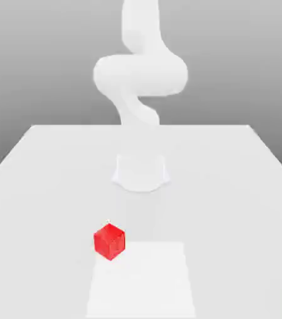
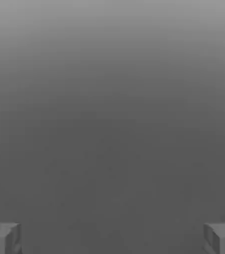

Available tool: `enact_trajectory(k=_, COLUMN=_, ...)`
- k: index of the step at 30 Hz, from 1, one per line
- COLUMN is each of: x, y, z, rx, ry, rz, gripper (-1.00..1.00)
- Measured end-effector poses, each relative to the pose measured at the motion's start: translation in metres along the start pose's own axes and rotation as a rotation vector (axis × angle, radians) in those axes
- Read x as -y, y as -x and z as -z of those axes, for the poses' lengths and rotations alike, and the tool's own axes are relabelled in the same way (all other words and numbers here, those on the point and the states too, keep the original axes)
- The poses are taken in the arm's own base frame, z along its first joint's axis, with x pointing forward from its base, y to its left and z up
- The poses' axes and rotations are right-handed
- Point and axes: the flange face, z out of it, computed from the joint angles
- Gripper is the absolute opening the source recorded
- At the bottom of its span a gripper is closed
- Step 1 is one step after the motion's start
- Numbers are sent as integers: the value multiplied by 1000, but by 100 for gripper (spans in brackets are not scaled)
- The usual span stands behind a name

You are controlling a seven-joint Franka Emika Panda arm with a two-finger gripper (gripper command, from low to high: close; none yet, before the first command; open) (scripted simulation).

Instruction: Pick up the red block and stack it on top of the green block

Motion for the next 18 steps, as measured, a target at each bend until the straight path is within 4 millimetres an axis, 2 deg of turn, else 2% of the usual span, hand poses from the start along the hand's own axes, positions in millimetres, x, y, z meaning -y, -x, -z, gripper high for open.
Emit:
enact_trajectory(k=4, x=-41, y=14, z=-97, rx=76, ry=129, rz=-119, gripper=0)
enact_trajectory(k=9, x=-112, y=50, z=-196, rx=160, ry=298, rz=-271, gripper=0)
enact_trajectory(k=13, x=-184, y=94, z=-258, rx=222, ry=449, rz=-402, gripper=0)
enact_trajectory(k=18, x=-283, y=167, z=-316, rx=289, ry=643, rz=-562, gripper=0)
